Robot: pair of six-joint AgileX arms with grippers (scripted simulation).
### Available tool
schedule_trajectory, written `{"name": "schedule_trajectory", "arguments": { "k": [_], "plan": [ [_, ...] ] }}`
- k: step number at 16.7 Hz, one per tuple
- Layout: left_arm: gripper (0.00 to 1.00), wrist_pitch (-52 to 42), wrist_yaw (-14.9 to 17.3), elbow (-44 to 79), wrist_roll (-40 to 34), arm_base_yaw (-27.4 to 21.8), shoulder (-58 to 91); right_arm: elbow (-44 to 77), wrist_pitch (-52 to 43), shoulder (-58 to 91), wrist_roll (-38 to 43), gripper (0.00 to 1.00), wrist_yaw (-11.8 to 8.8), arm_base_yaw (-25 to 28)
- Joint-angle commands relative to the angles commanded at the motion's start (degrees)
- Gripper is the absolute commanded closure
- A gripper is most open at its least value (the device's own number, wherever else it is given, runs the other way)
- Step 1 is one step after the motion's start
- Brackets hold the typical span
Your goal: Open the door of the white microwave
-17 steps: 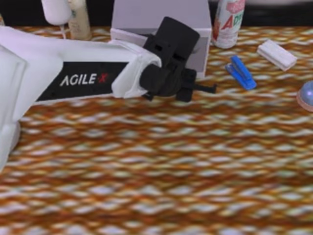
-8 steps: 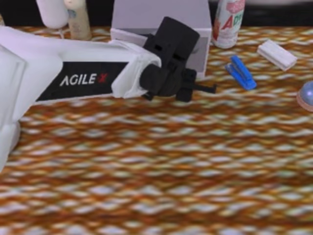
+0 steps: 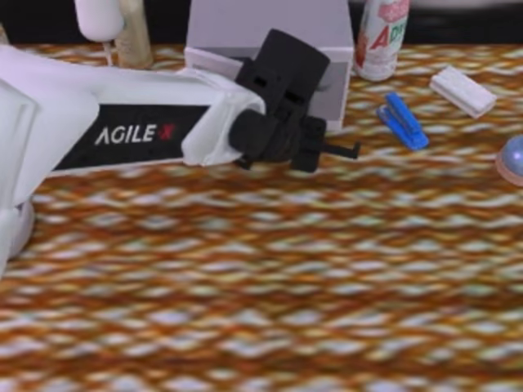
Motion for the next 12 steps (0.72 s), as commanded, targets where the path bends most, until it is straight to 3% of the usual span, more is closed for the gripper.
{"name": "schedule_trajectory", "arguments": {
  "k": [12],
  "plan": [
    [1.00,0.5,0.5,-1.0,1.0,0.4,-0.5,0.0,0.0,0.0,0.0,0.00,0.0,0.0]
  ]
}}
